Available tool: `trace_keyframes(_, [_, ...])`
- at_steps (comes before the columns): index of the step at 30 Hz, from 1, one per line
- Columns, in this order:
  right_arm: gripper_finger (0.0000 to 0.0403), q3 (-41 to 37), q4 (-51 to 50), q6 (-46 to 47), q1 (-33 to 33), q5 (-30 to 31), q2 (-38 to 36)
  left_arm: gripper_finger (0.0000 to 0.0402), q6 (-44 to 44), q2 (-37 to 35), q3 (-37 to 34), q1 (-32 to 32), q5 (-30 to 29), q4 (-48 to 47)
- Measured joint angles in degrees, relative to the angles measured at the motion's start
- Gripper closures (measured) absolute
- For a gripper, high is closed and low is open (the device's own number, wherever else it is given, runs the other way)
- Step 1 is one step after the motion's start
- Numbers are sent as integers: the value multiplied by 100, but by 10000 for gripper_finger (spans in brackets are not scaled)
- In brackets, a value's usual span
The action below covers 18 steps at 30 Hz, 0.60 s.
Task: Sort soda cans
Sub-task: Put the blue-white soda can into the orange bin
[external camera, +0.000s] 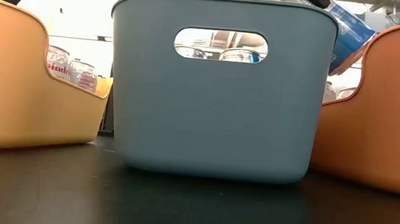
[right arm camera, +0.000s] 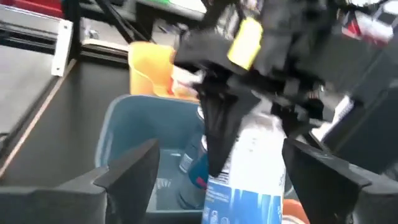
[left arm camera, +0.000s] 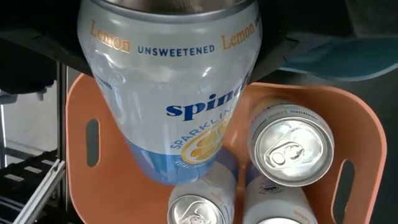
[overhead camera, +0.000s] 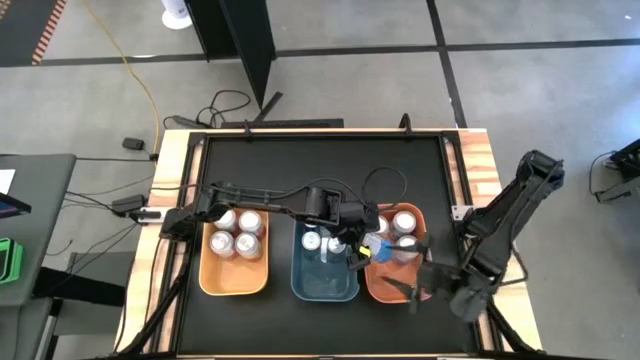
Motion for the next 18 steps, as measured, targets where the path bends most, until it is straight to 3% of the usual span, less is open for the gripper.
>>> trace_keyframes(7, [48,0,-718,1043,-725,-747,141,108,-2,0,0,-21,9,-2])
trace_keyframes(18, [59,7,-752,1145,-1460,-1323,675,108,-27,7,-22,-17,-10,-264])
